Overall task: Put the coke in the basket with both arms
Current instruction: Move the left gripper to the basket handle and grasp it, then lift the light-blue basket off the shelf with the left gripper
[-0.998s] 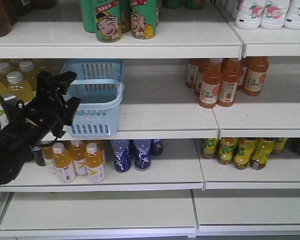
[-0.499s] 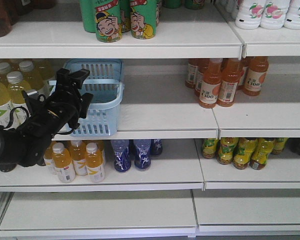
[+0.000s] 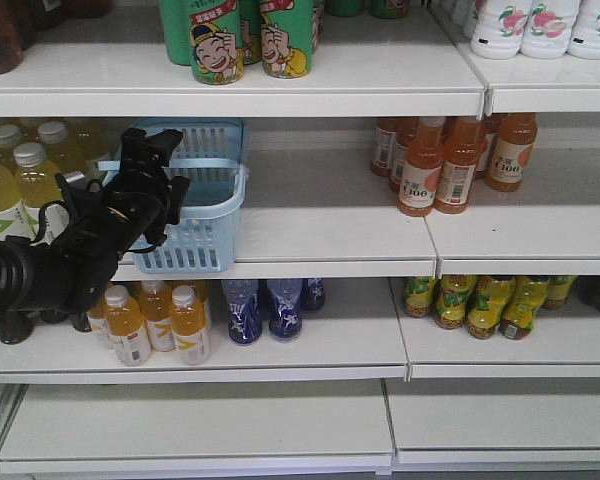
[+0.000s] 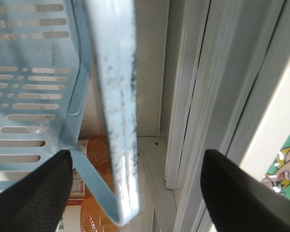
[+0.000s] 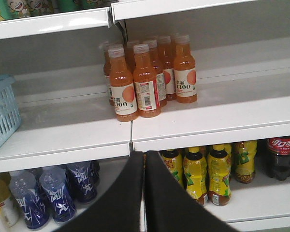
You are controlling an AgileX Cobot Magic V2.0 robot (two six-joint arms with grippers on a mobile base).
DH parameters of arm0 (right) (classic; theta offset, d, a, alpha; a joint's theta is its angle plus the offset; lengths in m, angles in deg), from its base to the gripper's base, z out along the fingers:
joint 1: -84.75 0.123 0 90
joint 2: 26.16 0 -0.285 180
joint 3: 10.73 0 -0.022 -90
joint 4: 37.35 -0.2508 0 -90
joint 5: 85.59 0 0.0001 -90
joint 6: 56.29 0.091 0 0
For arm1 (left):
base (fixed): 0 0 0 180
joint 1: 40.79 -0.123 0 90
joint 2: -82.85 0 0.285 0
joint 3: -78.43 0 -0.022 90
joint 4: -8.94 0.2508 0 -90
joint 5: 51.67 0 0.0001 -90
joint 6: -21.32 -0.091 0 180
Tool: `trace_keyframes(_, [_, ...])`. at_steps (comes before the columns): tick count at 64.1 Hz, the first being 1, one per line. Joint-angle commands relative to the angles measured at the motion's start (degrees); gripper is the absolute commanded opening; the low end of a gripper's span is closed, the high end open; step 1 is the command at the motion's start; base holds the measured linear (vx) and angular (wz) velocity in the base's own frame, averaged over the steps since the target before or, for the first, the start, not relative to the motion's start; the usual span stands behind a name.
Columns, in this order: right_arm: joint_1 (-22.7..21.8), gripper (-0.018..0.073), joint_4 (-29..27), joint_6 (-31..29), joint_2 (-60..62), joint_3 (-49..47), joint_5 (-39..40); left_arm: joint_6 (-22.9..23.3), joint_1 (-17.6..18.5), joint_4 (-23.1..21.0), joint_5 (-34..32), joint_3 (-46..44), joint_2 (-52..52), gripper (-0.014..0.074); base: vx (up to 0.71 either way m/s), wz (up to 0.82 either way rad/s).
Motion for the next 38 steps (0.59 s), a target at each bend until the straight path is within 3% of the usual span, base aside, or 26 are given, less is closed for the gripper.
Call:
trace_keyframes(1, [-0.38,-0.0005,0.43,-0.34,0.68,0.35,4.29,0.25,-0.01,-1.04,-3.71,-2.50,-2.49,0.0533,0.00,0.00])
trace_keyframes(9, [-0.38,-0.0005,0.43,-0.34,0.68,0.35,4.29,0.25,-0.01,-1.63,-4.63,-2.78,-1.81,0.0510,0.00,0.00])
trace_keyframes(15, [-0.38,-0.0005,0.43,-0.34,0.68,0.35,4.29,0.20,-0.01,-1.92,-5.27,-2.78,-1.81,0.0442,0.00,0.00])
trace_keyframes(33, [-0.38,-0.0005,0.43,-0.34,0.68,0.35,4.29,0.20,-0.01,-3.17,-5.74,-2.72,-1.81,0.0018,0.00,0.00])
trace_keyframes(38, [-0.38,-0.0005,0.43,-0.34,0.68,0.35,4.29,0.16,-0.01,-1.30,-6.97,-2.52,-1.88,-0.0008,0.00,0.00])
